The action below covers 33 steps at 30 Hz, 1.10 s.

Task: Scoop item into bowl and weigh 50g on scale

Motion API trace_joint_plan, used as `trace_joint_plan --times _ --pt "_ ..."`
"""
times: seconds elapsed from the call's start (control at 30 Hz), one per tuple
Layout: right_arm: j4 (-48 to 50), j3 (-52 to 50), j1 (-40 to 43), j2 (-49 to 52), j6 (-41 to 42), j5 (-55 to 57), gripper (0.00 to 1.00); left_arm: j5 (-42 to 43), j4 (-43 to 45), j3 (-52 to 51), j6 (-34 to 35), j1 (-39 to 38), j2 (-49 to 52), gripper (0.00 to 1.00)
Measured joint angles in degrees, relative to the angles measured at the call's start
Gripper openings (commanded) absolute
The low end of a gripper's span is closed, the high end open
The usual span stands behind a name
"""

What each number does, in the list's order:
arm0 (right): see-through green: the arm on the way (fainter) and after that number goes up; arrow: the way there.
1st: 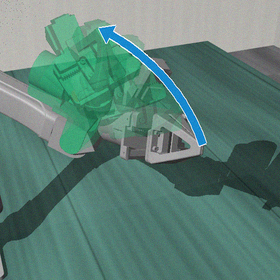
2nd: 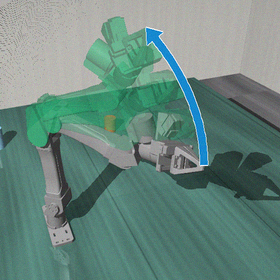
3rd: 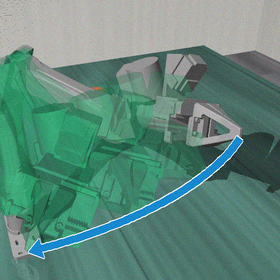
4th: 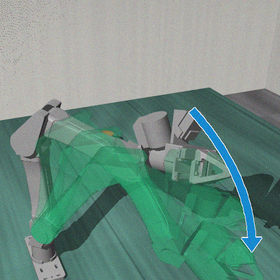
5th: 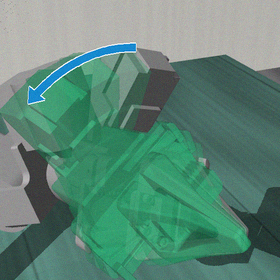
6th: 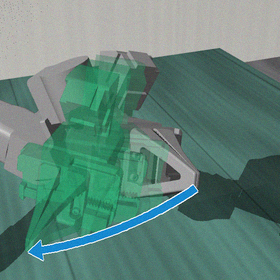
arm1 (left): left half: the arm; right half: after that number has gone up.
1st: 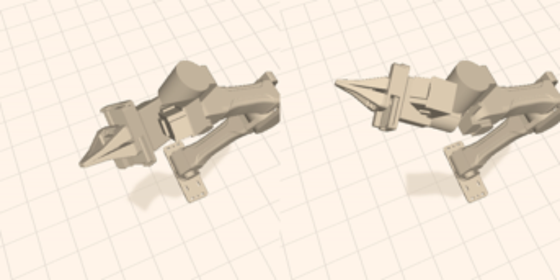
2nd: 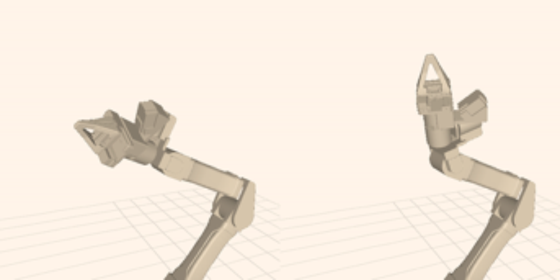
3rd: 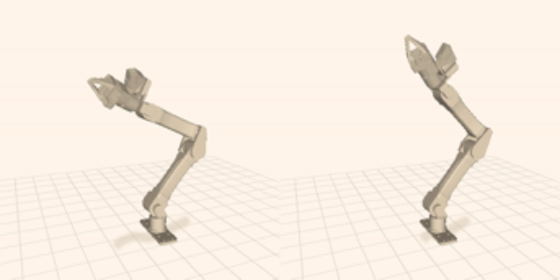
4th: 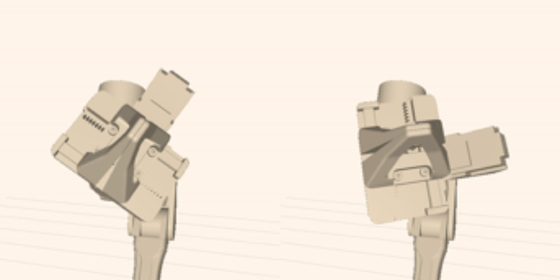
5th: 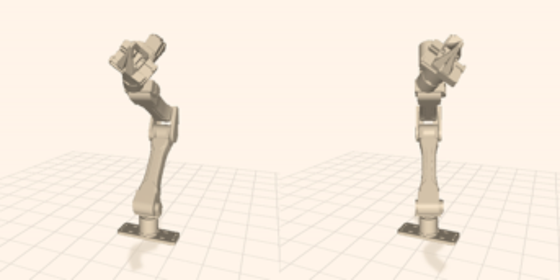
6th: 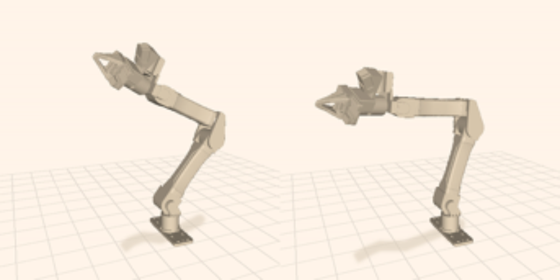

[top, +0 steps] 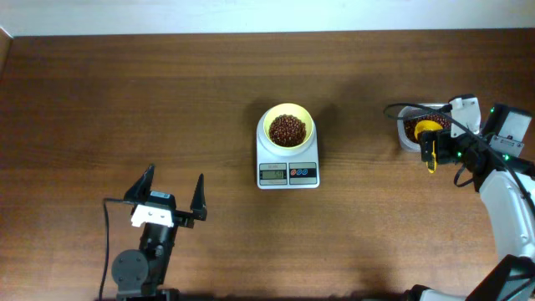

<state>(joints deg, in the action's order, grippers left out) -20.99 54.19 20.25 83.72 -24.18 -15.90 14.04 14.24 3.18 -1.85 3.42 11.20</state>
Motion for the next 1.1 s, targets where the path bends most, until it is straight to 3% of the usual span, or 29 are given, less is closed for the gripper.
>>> trace_joint_plan --times 0.27,1.1 --pt "0.0 0.0 0.0 0.0 0.0 0.0 0.99 -4.5 -17.6 -2.4 4.7 0.0 -10.3 0.99" --pt "0.0 0.0 0.0 0.0 0.0 0.0 0.99 -5.8 -18.1 -2.4 4.7 0.0 -10.3 0.99"
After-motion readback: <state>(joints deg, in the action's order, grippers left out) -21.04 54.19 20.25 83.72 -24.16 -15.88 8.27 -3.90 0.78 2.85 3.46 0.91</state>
